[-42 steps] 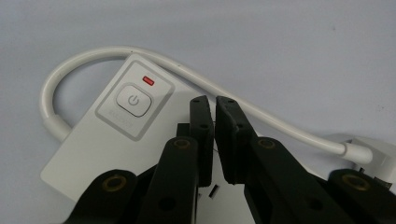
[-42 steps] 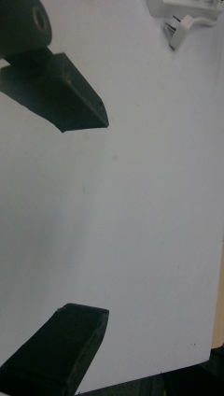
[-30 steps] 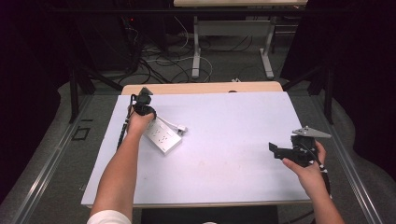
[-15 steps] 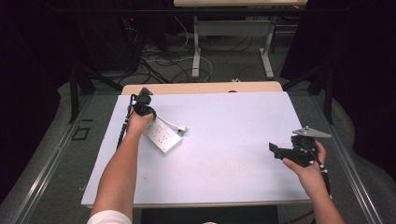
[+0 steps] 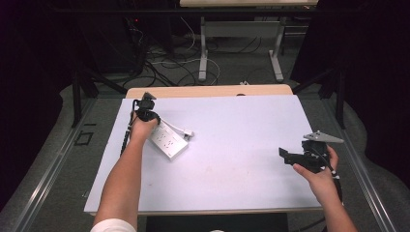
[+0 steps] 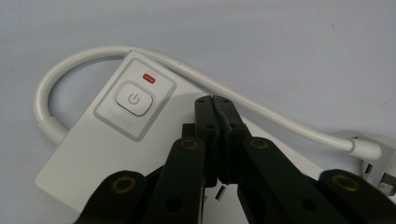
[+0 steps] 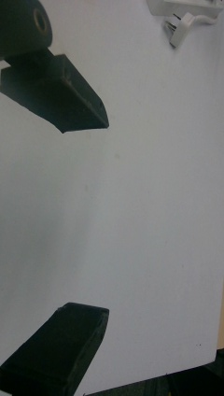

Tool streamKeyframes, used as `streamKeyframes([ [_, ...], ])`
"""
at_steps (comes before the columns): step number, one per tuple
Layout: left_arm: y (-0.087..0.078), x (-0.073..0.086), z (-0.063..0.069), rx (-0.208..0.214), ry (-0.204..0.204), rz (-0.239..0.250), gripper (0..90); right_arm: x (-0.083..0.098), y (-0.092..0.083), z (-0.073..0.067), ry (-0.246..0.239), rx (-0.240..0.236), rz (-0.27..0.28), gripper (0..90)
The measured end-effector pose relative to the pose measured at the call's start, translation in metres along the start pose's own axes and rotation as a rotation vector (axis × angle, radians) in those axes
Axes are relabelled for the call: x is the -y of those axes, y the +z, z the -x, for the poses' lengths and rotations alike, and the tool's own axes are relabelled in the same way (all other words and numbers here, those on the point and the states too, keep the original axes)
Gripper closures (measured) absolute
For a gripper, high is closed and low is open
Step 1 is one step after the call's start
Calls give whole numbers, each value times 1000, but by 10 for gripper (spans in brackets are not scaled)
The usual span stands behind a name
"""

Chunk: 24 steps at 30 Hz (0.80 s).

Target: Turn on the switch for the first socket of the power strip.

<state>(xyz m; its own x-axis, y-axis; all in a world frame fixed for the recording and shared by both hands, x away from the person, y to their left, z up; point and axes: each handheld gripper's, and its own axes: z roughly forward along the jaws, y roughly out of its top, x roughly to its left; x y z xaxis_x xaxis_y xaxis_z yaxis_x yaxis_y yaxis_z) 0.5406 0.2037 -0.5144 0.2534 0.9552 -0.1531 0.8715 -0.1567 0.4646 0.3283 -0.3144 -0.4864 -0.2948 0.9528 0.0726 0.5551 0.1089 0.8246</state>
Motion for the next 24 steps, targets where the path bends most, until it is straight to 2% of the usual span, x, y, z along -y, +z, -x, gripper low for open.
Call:
streamKeyframes([
  [24,0,0,5,-41,8,5,891,1,2,1,-2,-1,-10,73],
])
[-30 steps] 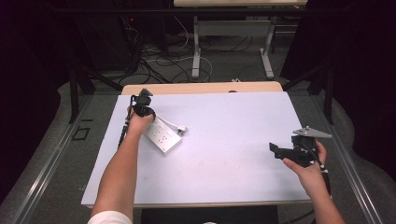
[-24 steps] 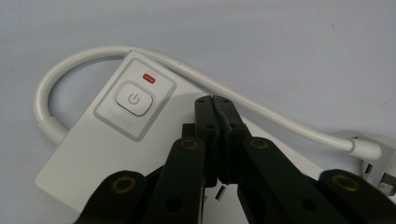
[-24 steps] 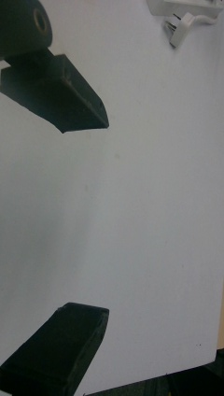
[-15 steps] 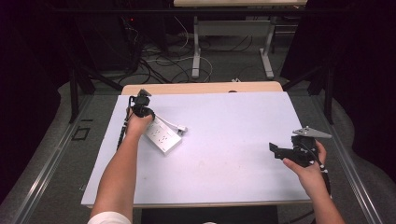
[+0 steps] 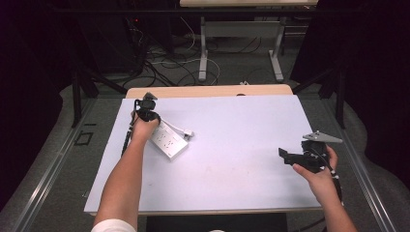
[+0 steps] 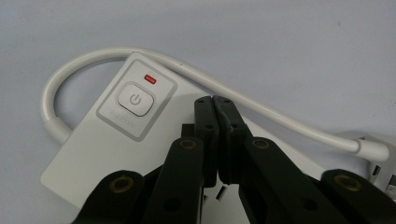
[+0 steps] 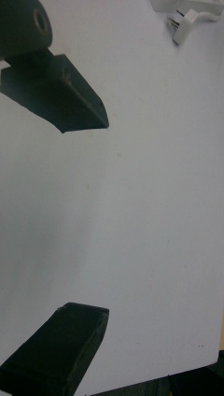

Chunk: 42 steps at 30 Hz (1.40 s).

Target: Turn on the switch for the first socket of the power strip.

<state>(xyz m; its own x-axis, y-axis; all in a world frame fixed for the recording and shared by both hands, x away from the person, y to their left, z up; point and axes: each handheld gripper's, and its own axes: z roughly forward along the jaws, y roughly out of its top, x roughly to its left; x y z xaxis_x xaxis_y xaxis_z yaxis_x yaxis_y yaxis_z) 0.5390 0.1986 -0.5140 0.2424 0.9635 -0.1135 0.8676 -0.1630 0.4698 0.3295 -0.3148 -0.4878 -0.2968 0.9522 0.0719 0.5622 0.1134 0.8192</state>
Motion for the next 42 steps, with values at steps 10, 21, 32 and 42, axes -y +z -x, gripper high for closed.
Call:
streamKeyframes([
  [10,-2,0,5,-17,7,14,812,-1,0,-2,-5,-2,-21,78],
  [21,-9,-2,12,-46,36,50,644,0,0,-2,-6,1,8,79],
  [32,-21,-2,13,-44,28,77,543,0,0,-3,-3,-4,11,79],
  [42,-27,-1,12,-60,43,102,461,-1,-1,-3,0,-5,8,79],
])
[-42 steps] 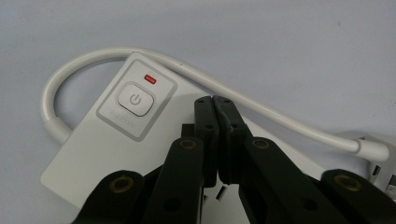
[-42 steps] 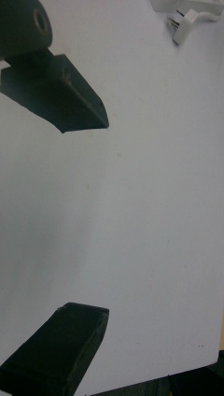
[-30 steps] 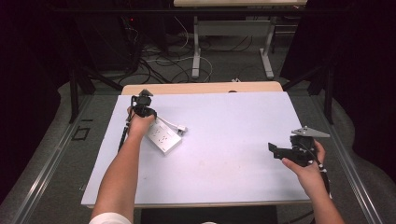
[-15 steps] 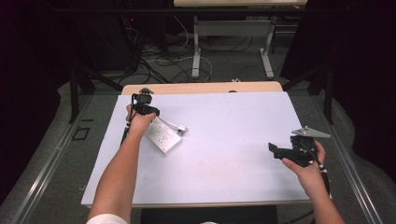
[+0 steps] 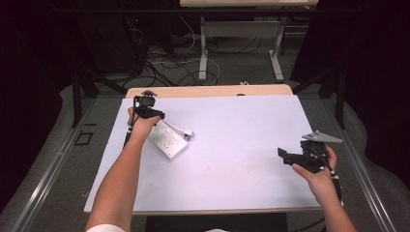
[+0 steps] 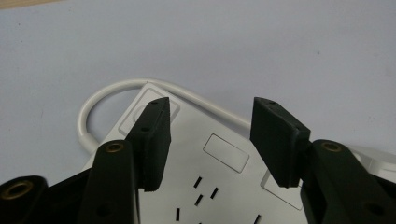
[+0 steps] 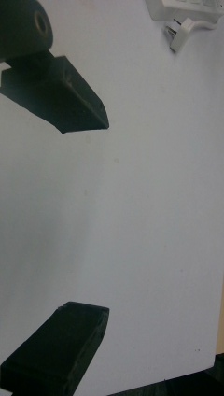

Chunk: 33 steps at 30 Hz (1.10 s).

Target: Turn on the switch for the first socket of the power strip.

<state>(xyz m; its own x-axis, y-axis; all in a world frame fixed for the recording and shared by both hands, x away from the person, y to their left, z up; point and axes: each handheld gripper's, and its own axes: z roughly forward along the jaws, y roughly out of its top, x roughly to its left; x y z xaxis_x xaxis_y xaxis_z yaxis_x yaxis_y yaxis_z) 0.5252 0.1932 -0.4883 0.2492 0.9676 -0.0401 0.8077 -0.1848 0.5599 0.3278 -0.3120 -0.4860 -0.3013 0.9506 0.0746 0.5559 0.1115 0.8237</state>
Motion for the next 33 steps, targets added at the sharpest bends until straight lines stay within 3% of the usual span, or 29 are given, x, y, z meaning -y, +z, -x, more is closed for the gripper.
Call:
streamKeyframes([
  [6,-4,0,0,1,-1,3,432,0,0,0,2,-7,0,79],
  [14,-11,0,-1,53,-17,0,430,0,-1,0,13,-5,2,79],
  [23,-24,1,-2,81,-19,37,418,-1,-2,1,1,-1,4,79],
  [32,-36,4,-3,67,-52,69,374,-1,-3,1,4,-1,7,79],
  [33,-38,4,-4,71,-41,67,352,-1,-3,1,1,-2,6,79],
])
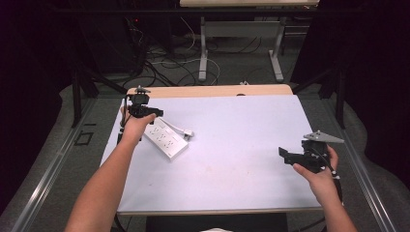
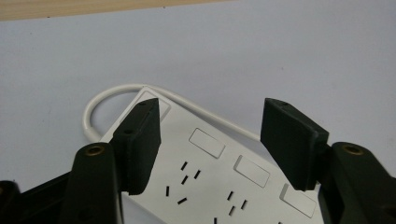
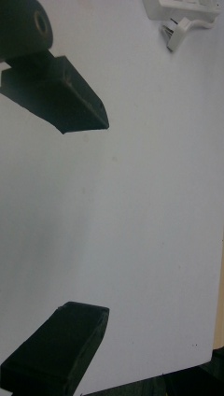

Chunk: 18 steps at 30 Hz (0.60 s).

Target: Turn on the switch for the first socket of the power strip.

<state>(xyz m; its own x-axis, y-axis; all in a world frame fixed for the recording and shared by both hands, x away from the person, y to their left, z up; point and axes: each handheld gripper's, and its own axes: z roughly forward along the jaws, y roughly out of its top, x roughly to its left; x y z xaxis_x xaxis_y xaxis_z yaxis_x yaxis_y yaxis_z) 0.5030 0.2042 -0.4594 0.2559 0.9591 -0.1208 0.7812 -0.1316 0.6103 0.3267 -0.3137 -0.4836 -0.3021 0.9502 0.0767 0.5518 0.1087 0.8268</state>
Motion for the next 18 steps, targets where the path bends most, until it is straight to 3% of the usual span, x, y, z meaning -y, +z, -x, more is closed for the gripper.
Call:
streamKeyframes([
  [5,-5,2,-2,-1,-15,15,272,0,0,-1,1,0,2,79],
  [14,-15,4,-1,41,-35,34,143,0,-1,-1,-1,1,0,79],
  [18,-17,5,3,66,-27,37,28,0,0,-1,-2,9,7,79],
])
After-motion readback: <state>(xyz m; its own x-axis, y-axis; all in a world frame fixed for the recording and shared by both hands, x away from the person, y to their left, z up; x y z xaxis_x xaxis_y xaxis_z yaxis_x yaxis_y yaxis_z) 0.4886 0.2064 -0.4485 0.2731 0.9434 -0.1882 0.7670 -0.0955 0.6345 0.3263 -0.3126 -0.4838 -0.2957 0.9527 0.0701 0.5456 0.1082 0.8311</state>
